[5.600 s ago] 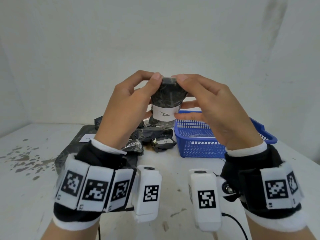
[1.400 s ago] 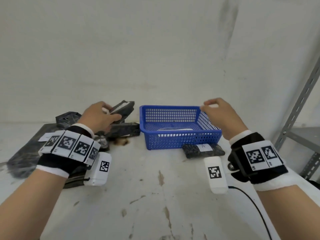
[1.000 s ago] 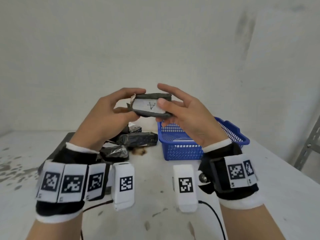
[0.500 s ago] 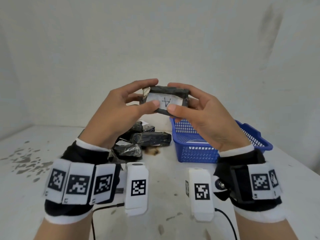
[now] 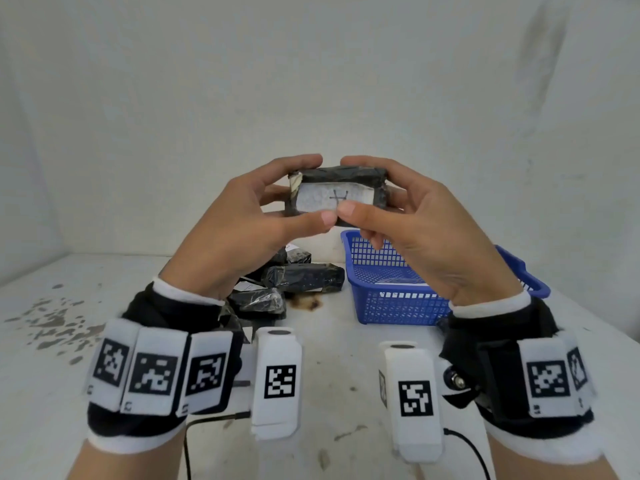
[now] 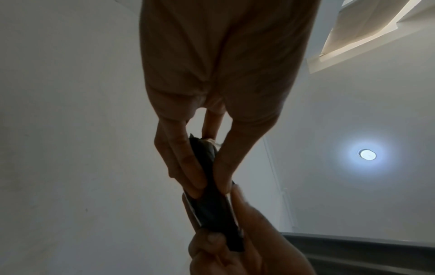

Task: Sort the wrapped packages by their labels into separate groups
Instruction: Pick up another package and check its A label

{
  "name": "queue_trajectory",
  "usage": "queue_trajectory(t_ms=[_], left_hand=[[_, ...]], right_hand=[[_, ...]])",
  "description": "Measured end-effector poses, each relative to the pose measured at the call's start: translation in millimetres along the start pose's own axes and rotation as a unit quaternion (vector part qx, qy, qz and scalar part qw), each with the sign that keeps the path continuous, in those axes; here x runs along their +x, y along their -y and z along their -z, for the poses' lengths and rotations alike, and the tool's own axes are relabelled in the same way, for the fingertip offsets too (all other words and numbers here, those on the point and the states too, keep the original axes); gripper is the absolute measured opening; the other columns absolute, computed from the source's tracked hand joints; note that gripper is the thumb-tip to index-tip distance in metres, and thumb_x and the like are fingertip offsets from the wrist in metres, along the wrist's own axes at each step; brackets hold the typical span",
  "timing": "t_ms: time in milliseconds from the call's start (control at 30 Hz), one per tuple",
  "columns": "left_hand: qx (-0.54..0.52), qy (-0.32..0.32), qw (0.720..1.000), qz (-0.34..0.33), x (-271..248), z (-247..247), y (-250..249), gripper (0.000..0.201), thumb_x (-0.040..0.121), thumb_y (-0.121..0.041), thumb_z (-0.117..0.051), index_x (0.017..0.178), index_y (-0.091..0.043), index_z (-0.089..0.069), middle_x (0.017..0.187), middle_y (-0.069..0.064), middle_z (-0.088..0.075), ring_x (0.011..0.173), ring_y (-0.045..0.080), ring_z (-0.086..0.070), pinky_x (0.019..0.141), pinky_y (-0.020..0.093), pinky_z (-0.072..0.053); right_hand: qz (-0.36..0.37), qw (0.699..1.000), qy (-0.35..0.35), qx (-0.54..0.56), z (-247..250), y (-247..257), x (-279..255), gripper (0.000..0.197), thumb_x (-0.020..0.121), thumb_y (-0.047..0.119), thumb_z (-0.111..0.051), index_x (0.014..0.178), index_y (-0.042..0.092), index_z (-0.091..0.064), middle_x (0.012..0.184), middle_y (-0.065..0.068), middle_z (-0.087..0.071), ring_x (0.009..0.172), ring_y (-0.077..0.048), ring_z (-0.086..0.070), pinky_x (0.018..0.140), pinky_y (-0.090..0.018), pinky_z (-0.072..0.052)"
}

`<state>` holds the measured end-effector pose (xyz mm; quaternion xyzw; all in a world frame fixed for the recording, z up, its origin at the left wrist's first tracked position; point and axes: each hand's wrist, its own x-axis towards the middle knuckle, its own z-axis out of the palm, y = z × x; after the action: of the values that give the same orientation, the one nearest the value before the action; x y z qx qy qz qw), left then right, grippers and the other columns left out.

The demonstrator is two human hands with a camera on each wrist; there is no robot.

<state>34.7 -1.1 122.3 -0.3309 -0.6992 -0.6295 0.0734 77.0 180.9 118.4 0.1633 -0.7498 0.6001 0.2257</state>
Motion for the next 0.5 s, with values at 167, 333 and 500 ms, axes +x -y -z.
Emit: queue_trajectory(t_ms=[167, 333, 500], left_hand=[[-0.022, -0.002, 1.0, -0.004, -0.4, -2.9, -1.9, 0.044, 0.079, -0.018, -0.073, 0.12, -0.031, -0.066, 0.105, 0.007, -0.072, 0.084, 0.022, -0.073, 0.088, 0.032, -0.056], [-0.016, -0.009, 1.0, -0.012, 0.9, -2.6, -0.2, 0.033, 0.09, -0.011, -0.064, 0.119, -0.027, -0.067, 0.095, 0.008, -0.07, 0.07, 0.021, -0.072, 0.07, 0.022, -0.057], [-0.02, -0.032, 0.999, 0.003, 4.0, -4.3, 2.3, 0.037, 0.089, -0.017, -0.066, 0.125, -0.023, -0.061, 0.089, 0.005, -0.068, 0.067, 0.025, -0.072, 0.071, 0.031, -0.059]], right_hand=[[-0.001, 1.0, -0.005, 0.004, 2.9, 0.6, -0.4, 0.037, 0.086, 0.012, -0.074, 0.121, 0.023, -0.068, 0.09, -0.002, -0.071, 0.059, -0.01, -0.053, 0.057, -0.022, -0.048], [0.002, 1.0, -0.003, -0.002, 3.4, -1.8, 1.5, 0.031, 0.086, 0.018, -0.073, 0.115, 0.028, -0.07, 0.092, -0.003, -0.071, 0.061, -0.013, -0.055, 0.055, -0.021, -0.047], [0.002, 0.999, -0.015, -0.036, 0.5, -3.2, 2.3, 0.025, 0.093, 0.02, -0.067, 0.116, 0.031, -0.07, 0.099, 0.002, -0.07, 0.067, -0.012, -0.058, 0.055, -0.022, -0.047]])
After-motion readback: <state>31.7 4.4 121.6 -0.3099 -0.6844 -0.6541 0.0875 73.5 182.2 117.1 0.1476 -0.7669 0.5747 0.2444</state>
